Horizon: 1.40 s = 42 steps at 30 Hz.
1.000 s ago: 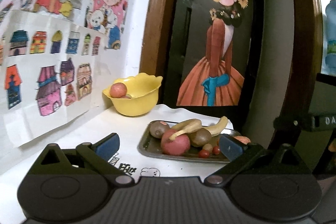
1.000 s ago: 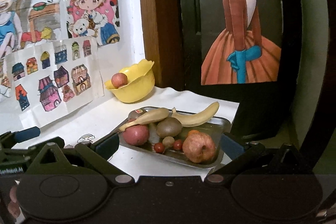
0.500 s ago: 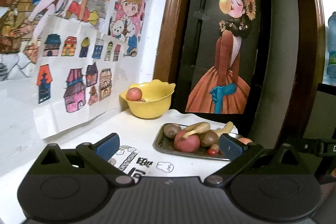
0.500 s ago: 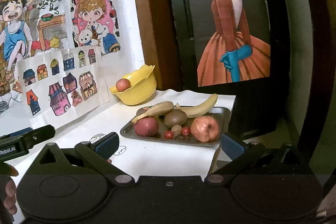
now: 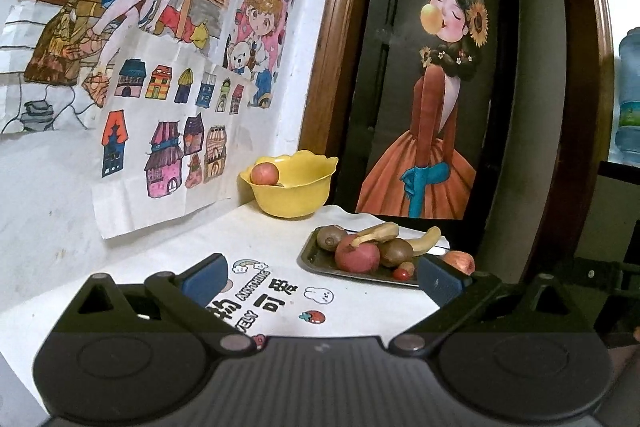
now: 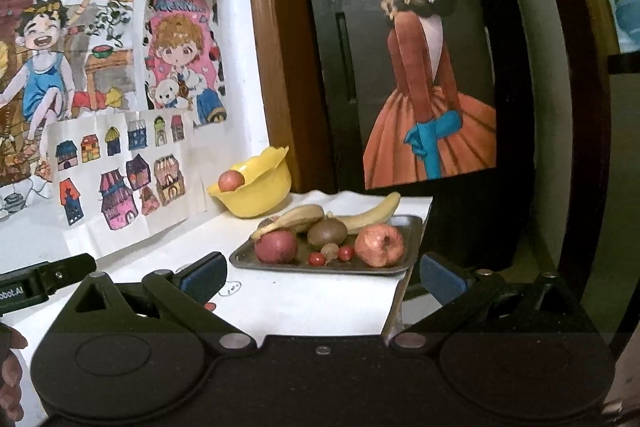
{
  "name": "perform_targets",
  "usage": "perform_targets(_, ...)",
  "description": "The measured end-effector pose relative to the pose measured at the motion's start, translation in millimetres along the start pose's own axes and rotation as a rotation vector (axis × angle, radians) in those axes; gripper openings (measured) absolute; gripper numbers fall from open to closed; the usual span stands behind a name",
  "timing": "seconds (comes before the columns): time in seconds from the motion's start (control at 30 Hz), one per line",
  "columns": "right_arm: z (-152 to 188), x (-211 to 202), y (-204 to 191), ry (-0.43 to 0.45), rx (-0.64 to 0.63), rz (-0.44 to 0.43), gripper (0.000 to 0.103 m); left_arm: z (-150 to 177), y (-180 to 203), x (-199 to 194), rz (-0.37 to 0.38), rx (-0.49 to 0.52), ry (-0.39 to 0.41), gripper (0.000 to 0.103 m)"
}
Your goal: Organize fruits
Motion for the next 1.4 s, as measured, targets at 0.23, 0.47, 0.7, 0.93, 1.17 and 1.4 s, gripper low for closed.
perform_targets(0.23, 2.4, -7.6, -17.5, 0.082, -0.071, 0.022, 0.102, 10.1, -5.9, -4.3, -0.023, -0.012, 0.003, 0.103)
perform_targets(0.47, 18.8, 3.8, -31.5, 0.109, -0.132, 0.062, 0.102, 27.8, -13.1, 5.0, -0.068, -0.038, 0.008, 0.103)
perform_targets(0.7, 39.2, 5.7, -38.4, 0.128, -0.109, 0.127, 0.102, 43.0, -13.4, 18.0, -0.088, -0.065, 0.01, 0.103)
perform_targets(0.93, 48.6, 4.1, -40.0, 0.124, -0.123, 0.122, 0.102, 50.5, -11.0, 12.4, -0.099, -0.07, 0.01, 0.103)
perform_targets(1.17, 62.5, 13.5, -41.1, 0.084, -0.108, 0.087, 0.102, 60.1, -18.9, 12.4, -0.147, -0.065, -0.009, 0.103)
perform_targets(1.4, 72.3, 23.6, -41.8, 0.062, -0.092, 0.058, 0.102, 67.8, -25.5, 15.4, -0.168, -0.072, -0.016, 0.103)
Point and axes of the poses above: each gripper's, at about its wrist camera, not at the fingertips, and x roughly the way its jaws point, y to its right, z to its underside, the point moved 10 cm from there along x, roughly the way its jaws point, and after that the axes turned 12 degrees about -z, right-handed, at the moved point
